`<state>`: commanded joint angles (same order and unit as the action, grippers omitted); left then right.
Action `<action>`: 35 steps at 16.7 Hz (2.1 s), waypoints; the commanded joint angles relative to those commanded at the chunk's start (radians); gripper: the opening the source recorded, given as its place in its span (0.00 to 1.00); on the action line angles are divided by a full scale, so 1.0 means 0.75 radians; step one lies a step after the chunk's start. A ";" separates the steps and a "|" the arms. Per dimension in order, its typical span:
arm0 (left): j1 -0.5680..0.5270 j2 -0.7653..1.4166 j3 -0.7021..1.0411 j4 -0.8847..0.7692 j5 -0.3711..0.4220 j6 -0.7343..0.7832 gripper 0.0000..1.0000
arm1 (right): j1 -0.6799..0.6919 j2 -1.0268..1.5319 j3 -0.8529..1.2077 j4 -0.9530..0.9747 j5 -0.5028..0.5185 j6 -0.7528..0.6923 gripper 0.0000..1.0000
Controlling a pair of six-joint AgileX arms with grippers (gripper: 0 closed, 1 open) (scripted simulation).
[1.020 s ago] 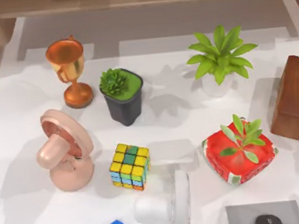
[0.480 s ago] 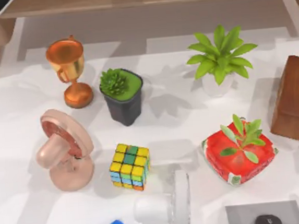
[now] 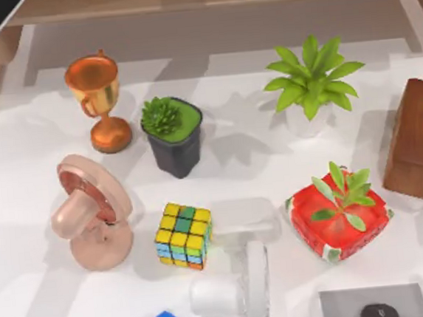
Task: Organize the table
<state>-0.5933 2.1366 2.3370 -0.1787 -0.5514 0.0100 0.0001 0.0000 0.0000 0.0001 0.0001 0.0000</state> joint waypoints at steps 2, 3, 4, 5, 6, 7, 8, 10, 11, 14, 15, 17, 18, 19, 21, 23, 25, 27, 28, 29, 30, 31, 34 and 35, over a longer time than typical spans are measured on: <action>0.009 0.043 0.073 -0.030 0.010 -0.001 1.00 | 0.000 0.000 0.000 0.000 0.000 0.000 1.00; 0.012 0.059 0.100 -0.041 0.013 -0.001 1.00 | 0.000 0.000 0.000 0.000 0.000 0.000 1.00; 0.014 0.069 0.115 -0.047 0.015 -0.001 1.00 | 0.000 0.000 0.000 0.000 0.000 0.000 1.00; 0.014 0.070 0.117 -0.047 0.015 -0.001 1.00 | 0.000 0.000 0.000 0.000 0.000 0.000 1.00; 0.014 0.070 0.117 -0.047 0.015 -0.001 1.00 | 0.000 0.000 0.000 0.000 0.000 0.000 1.00; 0.014 0.070 0.117 -0.047 0.015 -0.001 1.00 | 0.000 0.000 0.000 0.000 0.000 0.000 1.00; 0.014 0.070 0.117 -0.047 0.015 -0.001 1.00 | 0.000 0.000 0.000 0.000 0.000 0.000 1.00; 0.014 0.070 0.117 -0.047 0.015 -0.001 0.85 | 0.000 0.000 0.000 0.000 0.000 0.000 1.00; 0.014 0.070 0.117 -0.047 0.015 -0.001 0.77 | 0.000 0.000 0.000 0.000 0.000 0.000 1.00; 0.014 0.070 0.117 -0.047 0.015 -0.001 0.55 | 0.000 0.000 0.000 0.000 0.000 0.000 1.00; 0.014 0.070 0.117 -0.047 0.015 -0.001 0.47 | 0.000 0.000 0.000 0.000 0.000 0.000 1.00; 0.014 0.070 0.117 -0.047 0.015 -0.001 0.32 | 0.000 0.000 0.000 0.000 0.000 0.000 1.00; 0.014 0.070 0.117 -0.047 0.015 -0.001 0.25 | 0.000 0.000 0.000 0.000 0.000 0.000 1.00; 0.014 0.070 0.117 -0.047 0.015 -0.001 0.17 | 0.000 0.000 0.000 0.000 0.000 0.000 1.00; 0.014 0.070 0.117 -0.047 0.015 -0.001 0.02 | 0.000 0.000 0.000 0.000 0.000 0.000 1.00; 0.014 0.070 0.117 -0.047 0.015 -0.001 0.00 | 0.000 0.000 0.000 0.000 0.000 0.000 1.00; 0.014 0.070 0.117 -0.047 0.015 -0.001 0.00 | 0.000 0.000 0.000 0.000 0.000 0.000 1.00; 0.014 0.070 0.117 -0.047 0.015 -0.001 0.00 | 0.000 0.000 0.000 0.000 0.000 0.000 1.00; 0.014 0.070 0.117 -0.047 0.015 -0.001 0.00 | 0.000 0.000 0.000 0.000 0.000 0.000 1.00; 0.014 0.070 0.117 -0.047 0.015 -0.001 0.00 | 0.000 0.000 0.000 0.000 0.000 0.000 1.00; 0.010 0.070 0.117 -0.048 0.015 0.001 0.00 | 0.000 0.000 0.000 0.000 0.000 0.000 1.00; 0.007 0.066 0.113 -0.047 0.014 0.001 0.00 | 0.000 0.000 0.000 0.000 0.000 0.000 1.00; -0.011 -0.002 0.022 -0.037 -0.006 0.003 0.00 | 0.000 0.000 0.000 0.000 0.000 0.000 1.00; -0.020 -0.037 -0.018 -0.029 -0.016 0.004 0.00 | 0.000 0.000 0.000 0.000 0.000 0.000 1.00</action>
<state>-0.6085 2.1091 2.3238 -0.2004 -0.5636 0.0127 0.0001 0.0000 0.0000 0.0001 0.0001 0.0000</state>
